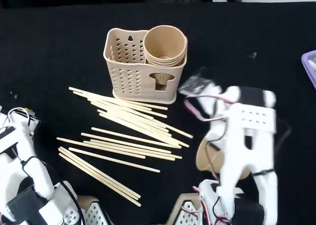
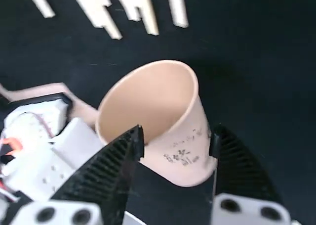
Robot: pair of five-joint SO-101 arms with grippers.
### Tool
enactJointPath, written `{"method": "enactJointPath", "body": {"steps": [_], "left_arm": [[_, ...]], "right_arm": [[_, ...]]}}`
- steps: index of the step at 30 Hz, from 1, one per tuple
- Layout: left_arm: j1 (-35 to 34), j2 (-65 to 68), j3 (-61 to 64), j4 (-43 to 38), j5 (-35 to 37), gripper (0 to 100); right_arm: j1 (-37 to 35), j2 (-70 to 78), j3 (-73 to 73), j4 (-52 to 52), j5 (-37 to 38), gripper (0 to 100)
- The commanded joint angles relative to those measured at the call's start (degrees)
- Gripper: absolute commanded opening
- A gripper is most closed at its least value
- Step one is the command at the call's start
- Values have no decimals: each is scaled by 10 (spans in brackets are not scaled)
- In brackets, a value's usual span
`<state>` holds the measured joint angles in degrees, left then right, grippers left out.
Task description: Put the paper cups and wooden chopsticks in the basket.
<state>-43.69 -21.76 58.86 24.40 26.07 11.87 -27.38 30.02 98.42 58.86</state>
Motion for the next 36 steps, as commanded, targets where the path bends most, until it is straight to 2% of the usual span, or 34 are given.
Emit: {"method": "enactJointPath", "body": {"steps": [1,8,19,21,25,27,32,36], "left_arm": [[-7,-13,-16,-7,0,220],[-7,-13,-16,-8,0,220],[-6,-13,-16,-8,0,220],[-5,-13,-16,-8,0,220],[-4,-13,-16,-8,0,220],[-4,-13,-16,-8,0,220],[-6,-13,-16,-7,0,220],[-5,-13,-16,-8,0,220]], "right_arm": [[87,-2,-57,-4,40,219],[198,1,-58,-4,93,219],[301,2,-58,-1,95,218],[321,0,-58,-4,95,194],[336,1,-58,-4,95,4],[345,1,-58,-4,95,36],[365,-15,-84,0,97,10],[347,-43,-87,28,110,10]]}}
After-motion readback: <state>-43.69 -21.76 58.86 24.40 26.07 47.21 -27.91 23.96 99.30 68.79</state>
